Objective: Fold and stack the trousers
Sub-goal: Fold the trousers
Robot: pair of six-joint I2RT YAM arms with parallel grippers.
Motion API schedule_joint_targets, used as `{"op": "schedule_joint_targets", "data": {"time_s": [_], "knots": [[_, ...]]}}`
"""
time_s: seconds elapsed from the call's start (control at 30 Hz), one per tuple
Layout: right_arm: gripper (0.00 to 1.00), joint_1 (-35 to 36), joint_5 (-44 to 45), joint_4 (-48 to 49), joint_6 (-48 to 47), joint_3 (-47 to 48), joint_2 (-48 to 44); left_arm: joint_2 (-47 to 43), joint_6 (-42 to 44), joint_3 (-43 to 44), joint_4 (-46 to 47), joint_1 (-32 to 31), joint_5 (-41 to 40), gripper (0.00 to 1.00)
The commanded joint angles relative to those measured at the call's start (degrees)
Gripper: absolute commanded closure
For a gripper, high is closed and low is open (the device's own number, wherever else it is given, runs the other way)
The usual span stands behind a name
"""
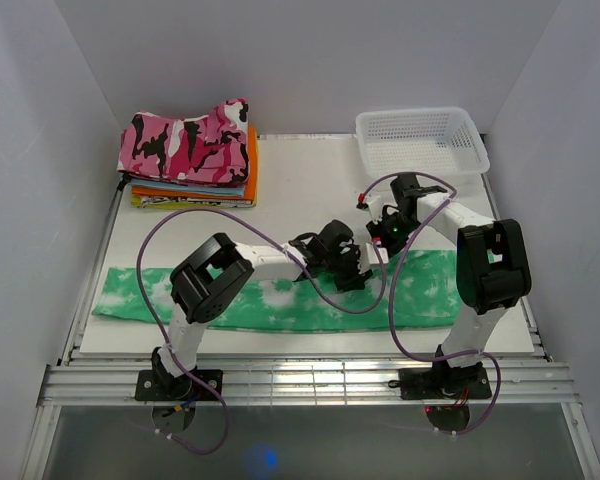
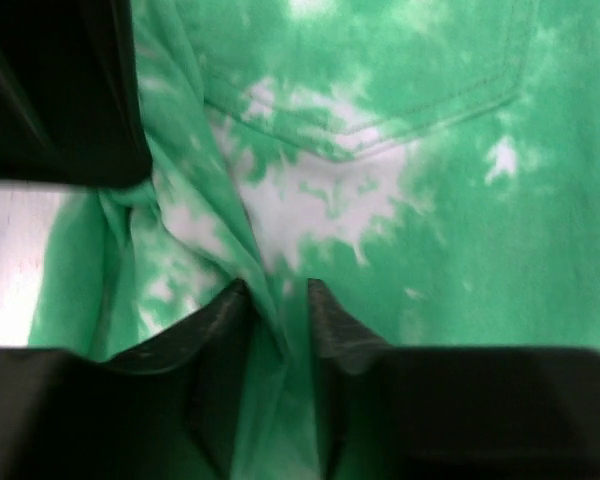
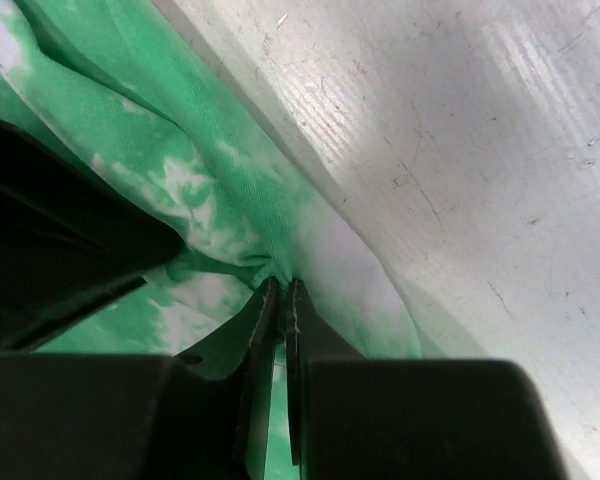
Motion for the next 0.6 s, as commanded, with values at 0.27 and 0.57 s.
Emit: {"op": "schedule_joint_targets", "data": {"time_s": [0.27,0.57], "knots": [[0.92,0.11,-4.72,-0.98,2.16,6.59,-0.61,-21.26,5.49,-13.11,-7.51,0.17,5.74,0.66],[0.92,-0.42,-2.97,-0.36,2.86,8.09,1.50,-11.96,3.74,-8.45,-13.41,-3.61,7.61,0.78]]}}
